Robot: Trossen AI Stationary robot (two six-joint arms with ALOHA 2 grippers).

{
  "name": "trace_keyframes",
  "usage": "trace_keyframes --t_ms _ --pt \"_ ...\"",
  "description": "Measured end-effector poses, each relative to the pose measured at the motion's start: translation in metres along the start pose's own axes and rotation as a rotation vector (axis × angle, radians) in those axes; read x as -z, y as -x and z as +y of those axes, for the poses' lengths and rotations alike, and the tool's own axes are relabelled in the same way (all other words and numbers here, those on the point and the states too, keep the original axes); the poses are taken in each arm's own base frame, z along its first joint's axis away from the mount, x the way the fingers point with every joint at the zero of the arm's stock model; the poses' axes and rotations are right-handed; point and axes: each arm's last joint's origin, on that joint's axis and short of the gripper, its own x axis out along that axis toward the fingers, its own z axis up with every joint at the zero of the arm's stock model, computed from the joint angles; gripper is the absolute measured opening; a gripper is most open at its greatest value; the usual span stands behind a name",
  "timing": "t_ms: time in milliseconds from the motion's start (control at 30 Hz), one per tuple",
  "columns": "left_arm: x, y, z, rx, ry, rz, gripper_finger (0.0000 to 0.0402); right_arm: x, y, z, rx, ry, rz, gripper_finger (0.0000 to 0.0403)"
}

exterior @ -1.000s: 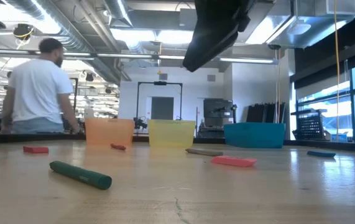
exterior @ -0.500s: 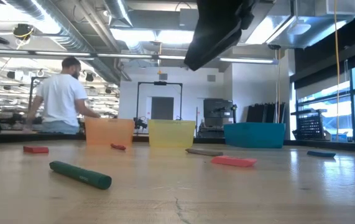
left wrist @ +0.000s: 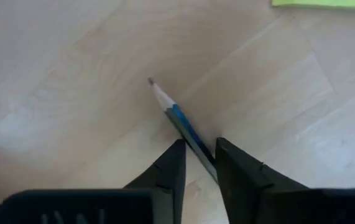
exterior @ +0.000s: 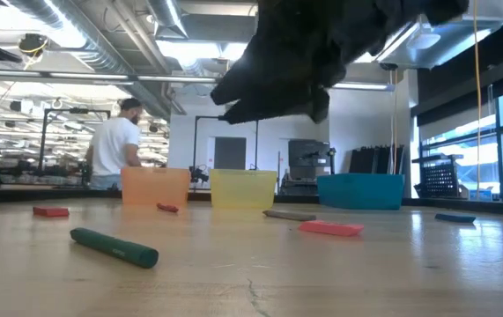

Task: Sort crayons/erasers/pens/pencils in bins
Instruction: Put the black pencil into the blue bin

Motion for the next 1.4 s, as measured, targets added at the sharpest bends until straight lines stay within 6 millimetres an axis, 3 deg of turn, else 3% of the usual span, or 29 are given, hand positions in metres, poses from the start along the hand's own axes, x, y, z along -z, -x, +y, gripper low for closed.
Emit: trace_keyframes --t_ms 300,533,800,1000,1400 --pt "-0.002 0.0 0.0 0.0 -0.174 -0.051 0.0034 0.025 -0.001 -0.014 0.0 -0.08 -0.007 0.0167" --pt "-0.007 0.0 0.0 -0.008 -0.169 -0.076 0.0009 0.021 -0.001 -0.012 -0.021 -0.091 -0.04 0.0167" --pt "-0.009 0.002 -0.002 -0.017 -0.17 -0.112 0.0016 0.025 0.003 -0.004 -0.044 -0.079 -0.043 0.0167" --pt "-0.015 0.02 -0.013 -0.025 -0.195 -0.289 0.0011 0.029 0.006 0.003 -0.066 -0.036 -0.027 0.0167" --pt "-0.034 0.069 -0.047 0.051 -0.303 -0.476 0.0009 0.028 0.006 0.005 -0.108 0.038 -0.029 0.0167"
